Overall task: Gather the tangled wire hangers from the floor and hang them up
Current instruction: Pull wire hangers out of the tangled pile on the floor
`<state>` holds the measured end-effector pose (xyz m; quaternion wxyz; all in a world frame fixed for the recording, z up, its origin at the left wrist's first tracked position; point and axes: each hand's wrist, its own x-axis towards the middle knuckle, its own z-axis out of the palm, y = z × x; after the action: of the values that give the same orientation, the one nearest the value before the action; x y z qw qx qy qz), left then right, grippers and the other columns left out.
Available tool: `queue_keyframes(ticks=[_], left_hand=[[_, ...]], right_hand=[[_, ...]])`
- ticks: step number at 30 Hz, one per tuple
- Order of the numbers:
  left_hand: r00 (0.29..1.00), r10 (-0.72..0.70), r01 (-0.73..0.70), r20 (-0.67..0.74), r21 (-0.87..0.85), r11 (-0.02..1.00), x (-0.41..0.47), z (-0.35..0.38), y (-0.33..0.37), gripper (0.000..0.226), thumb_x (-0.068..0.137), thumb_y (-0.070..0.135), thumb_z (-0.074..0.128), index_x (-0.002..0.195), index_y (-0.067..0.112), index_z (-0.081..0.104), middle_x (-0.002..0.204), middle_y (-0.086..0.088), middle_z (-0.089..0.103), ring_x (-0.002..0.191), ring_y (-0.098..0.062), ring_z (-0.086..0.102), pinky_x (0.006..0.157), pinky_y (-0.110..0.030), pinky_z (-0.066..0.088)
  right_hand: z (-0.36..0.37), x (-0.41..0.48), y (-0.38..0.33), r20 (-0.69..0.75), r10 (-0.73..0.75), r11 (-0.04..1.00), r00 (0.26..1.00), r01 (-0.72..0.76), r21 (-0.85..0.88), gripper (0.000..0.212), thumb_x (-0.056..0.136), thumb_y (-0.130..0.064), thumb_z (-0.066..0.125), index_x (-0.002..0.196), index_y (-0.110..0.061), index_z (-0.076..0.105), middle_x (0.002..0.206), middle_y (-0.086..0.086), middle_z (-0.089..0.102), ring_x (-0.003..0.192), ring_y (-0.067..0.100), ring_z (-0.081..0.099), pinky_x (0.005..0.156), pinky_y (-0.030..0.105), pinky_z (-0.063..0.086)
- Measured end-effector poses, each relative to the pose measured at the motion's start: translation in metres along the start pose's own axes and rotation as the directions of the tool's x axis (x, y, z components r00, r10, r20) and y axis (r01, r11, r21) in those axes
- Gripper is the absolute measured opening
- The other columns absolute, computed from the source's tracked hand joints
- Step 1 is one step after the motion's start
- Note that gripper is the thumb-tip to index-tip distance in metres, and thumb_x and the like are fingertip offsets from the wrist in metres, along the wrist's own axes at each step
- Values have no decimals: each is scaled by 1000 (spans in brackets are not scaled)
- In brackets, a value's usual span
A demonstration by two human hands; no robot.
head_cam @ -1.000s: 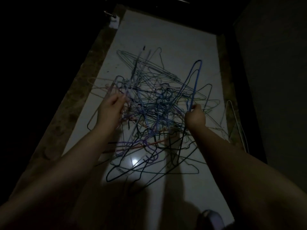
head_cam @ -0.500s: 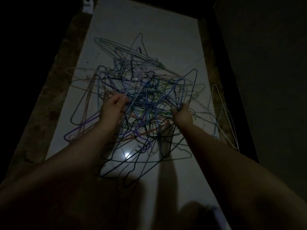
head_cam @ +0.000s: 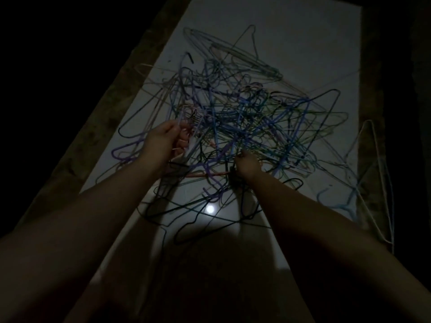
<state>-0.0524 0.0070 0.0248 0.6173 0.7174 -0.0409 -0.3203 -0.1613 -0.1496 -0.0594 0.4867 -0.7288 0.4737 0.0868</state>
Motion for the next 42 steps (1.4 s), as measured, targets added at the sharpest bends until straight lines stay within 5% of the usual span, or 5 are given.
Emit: queue_keyframes(ticks=[12, 15, 18, 27, 42], left_hand=[[1000, 5, -6, -13, -69, 998, -2, 36, 12, 29, 101, 12, 34, 88, 19, 58, 60, 5, 54, 49, -5, 48, 46, -15, 40], [999, -6, 1, -45, -108, 994, 3, 36, 12, 29, 102, 15, 34, 89, 20, 59, 64, 3, 54, 53, -7, 49, 47, -16, 41], [999, 20, -24, -40, -104, 994, 3, 33, 10, 29, 102, 14, 34, 89, 20, 59, 65, 1, 52, 53, -8, 47, 47, -16, 39], [996, 56, -65, -67, -140, 988, -6, 12, 26, 27, 102, 13, 33, 87, 17, 55, 66, 1, 48, 47, -4, 46, 48, -18, 36], [995, 98, -95, 14, -130, 987, -34, 25, 52, 27, 102, 11, 32, 89, 17, 56, 69, -2, 50, 46, -3, 50, 50, -17, 41]], right_hand=[[-3, -12, 8, 217, 115, 904, 969, -193, 381, 43, 95, -3, 51, 135, 0, 38, 103, 16, 55, 72, 21, 50, 40, 17, 43], [7, -12, 2, 170, 109, 875, 979, -176, 451, 7, 93, -8, 57, 98, -3, 55, 80, 9, 51, 67, 18, 48, 57, 26, 46], [11, -8, 4, 46, 96, 944, 994, -106, 314, 25, 94, -12, 55, 71, -12, 47, 74, 7, 50, 70, 20, 49, 64, 23, 44], [-8, -33, -5, -377, -100, 991, 921, 127, 48, 20, 99, -23, 43, 92, -8, 55, 79, 6, 57, 74, 22, 52, 62, 27, 36], [-94, -73, -52, -608, -143, 832, 781, 427, 353, 19, 96, -22, 54, 93, -5, 62, 84, 7, 62, 74, 17, 56, 66, 24, 41]])
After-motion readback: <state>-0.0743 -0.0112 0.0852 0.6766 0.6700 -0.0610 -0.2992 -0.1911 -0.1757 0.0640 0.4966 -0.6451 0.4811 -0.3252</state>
